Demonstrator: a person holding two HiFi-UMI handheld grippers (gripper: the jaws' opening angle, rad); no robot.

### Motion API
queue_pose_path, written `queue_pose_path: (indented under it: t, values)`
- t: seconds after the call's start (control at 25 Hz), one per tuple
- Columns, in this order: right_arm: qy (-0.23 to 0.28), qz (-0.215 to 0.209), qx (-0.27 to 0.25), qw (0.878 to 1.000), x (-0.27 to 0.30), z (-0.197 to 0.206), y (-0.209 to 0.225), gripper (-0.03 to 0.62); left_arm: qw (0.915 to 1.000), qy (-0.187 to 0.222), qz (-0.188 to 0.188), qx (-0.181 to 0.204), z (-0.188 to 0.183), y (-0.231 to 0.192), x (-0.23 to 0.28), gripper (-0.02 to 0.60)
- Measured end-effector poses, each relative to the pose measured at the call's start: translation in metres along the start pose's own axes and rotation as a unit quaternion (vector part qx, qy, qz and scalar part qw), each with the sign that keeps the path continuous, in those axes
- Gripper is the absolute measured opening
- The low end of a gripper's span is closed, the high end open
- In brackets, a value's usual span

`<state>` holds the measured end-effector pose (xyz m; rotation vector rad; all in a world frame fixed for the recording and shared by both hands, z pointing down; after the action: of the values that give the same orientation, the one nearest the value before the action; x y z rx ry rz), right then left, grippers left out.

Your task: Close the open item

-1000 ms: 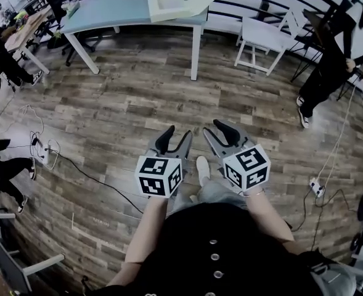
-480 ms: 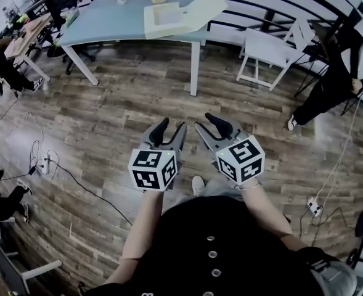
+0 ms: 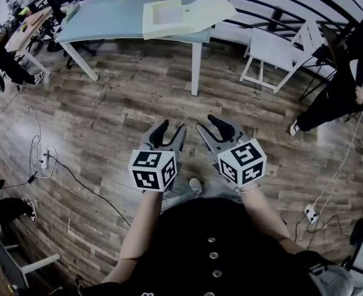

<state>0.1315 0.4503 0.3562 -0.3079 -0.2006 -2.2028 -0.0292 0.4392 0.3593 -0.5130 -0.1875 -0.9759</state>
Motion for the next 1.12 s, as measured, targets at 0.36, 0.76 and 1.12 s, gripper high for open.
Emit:
queue_pose_path:
  t: [0.36, 0.76, 1.12]
  values:
    - [-0.012, 0.011, 0.026, 1.0, 0.027, 0.006, 0.03, 0.14, 0.9998, -0.018, 0.004, -0.003, -0.013, -0.017, 0.039, 0.199]
    - [-0.027, 0.044, 0.03, 0.998, 0.1, -0.007, 0.074, 0.143, 0.9988, -0.031, 0.038, -0.001, -0.053, -0.073, 0.113, 0.199]
    - [-0.02, 0.079, 0.032, 0.996, 0.193, -0.047, 0.125, 0.143, 0.9978, -0.025, 0.057, 0.023, -0.13, -0.142, 0.183, 0.199]
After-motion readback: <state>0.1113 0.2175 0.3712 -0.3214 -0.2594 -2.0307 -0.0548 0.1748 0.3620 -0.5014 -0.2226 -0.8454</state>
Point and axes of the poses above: the fingertips, and each gripper's own axes: x forward along the fingers, y to its right, z out of its underside, the point moved 7 cm from there along -x, backward along the fingers, and after that the axes turned 6 degrees about -x, right-handed, at the moved point
